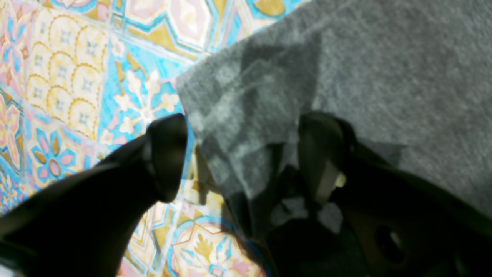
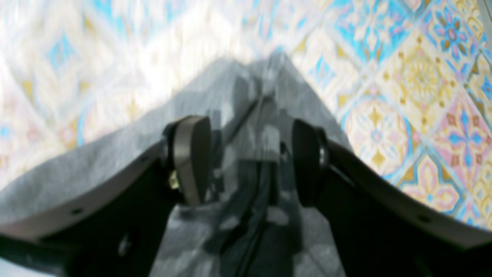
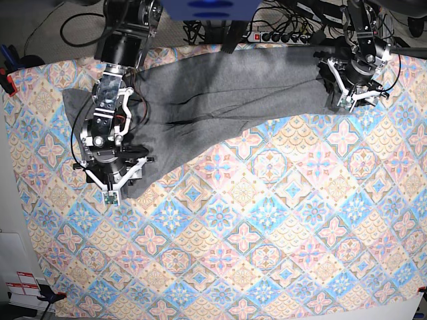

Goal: Fold the T-shirt properly
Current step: 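Move the right gripper to the shirt's corner and pinch it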

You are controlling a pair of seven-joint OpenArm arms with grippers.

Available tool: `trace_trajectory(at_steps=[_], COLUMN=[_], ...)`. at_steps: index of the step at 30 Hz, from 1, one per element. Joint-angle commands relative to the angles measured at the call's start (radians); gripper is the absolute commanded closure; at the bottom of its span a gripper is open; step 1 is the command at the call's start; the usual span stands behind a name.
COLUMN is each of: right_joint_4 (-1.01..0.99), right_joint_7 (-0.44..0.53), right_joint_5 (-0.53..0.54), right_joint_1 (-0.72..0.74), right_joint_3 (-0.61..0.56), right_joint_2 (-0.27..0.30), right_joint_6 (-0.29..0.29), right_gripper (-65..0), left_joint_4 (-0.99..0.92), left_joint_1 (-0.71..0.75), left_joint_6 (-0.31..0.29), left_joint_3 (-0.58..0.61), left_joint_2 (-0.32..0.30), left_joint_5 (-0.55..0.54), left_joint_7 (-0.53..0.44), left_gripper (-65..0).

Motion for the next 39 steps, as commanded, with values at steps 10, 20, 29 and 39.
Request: trace_trajectory(at_steps=[10, 20, 29, 39], right_joint_4=[-0.010, -0.163, -0.255, -0.257], right_joint_7=[0.011, 0.027, 0.064, 0.095], right_joint_5=[0.002, 0.002, 0.002, -0.002], right_joint_1=[0.006, 0.103, 0.139, 0.147], right_joint_3=[0.006, 0.007, 0.076, 0.130], right_joint_2=[0.011, 0.016, 0.019, 0.041], right_joint_6=[0.093, 0.160, 0.160, 0.160], right_gripper=[-33.4, -33.4, -33.4, -33.4], left_joint_4=[-0.016, -0.016, -0.016, -0.016], left_joint_1=[0.011, 0.013, 0.013, 0.005], left_joint_6=[-0.051, -0.051, -0.051, -0.051], left_joint_3=[0.018, 0.018, 0.018, 0.018], left_joint_2=[0.019, 0.019, 0.019, 0.019], left_joint_5=[0.002, 0.002, 0.002, 0.002], left_joint_7=[0.024, 0.024, 0.024, 0.024], left_gripper=[-45.0, -45.0, -45.0, -45.0])
